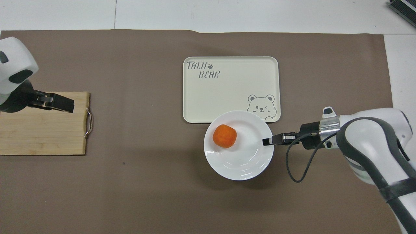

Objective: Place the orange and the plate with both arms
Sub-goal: 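Slide the plate with the orange onto the bear tray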

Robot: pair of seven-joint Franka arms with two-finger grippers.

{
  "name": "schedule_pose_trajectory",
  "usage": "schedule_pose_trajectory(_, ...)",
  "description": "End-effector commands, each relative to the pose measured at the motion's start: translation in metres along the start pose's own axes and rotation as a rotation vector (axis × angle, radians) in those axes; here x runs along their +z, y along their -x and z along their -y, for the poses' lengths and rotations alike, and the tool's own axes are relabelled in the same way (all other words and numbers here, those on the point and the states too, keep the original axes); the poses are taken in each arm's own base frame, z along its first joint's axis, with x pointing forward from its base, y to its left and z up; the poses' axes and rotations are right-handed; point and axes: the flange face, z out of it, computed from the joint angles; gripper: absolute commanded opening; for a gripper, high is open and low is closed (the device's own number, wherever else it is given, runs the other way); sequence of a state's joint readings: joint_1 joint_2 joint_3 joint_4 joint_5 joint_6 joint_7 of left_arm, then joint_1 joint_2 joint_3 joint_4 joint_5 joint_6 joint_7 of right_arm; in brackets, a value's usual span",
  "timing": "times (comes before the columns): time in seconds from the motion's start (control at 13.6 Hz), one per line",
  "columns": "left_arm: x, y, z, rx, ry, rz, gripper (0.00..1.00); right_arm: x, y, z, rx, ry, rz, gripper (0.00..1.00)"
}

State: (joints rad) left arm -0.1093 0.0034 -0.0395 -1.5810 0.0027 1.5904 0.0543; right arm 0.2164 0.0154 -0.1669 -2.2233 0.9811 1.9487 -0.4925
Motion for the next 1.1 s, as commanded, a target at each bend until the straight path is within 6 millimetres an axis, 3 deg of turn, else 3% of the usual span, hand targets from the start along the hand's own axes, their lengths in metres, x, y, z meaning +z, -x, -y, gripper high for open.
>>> schedule_pose_trajectory(0.0,-0.002,0.007,0.002,-0.015,0.009,-0.001,1.0,-0.013,-0.042,0.009,0.017,-0.053,-0.046,0.0)
schedule_pose_trajectory(0.22,-0.002,0.007,0.002,-0.015,0.009,-0.001,1.0,-0.024,-0.082,0.008,0.04,-0.054,-0.081,0.0)
schedule_pose_trajectory(0.66,-0.002,0.007,0.002,-0.015,0.009,-0.001,1.0,0.007,-0.164,-0.013,0.113,-0.115,-0.145,0.0)
schedule_pose_trajectory(1.03,-0.001,0.007,0.002,-0.015,0.009,0.001,1.0,0.04,-0.181,-0.046,0.117,-0.034,-0.15,0.0)
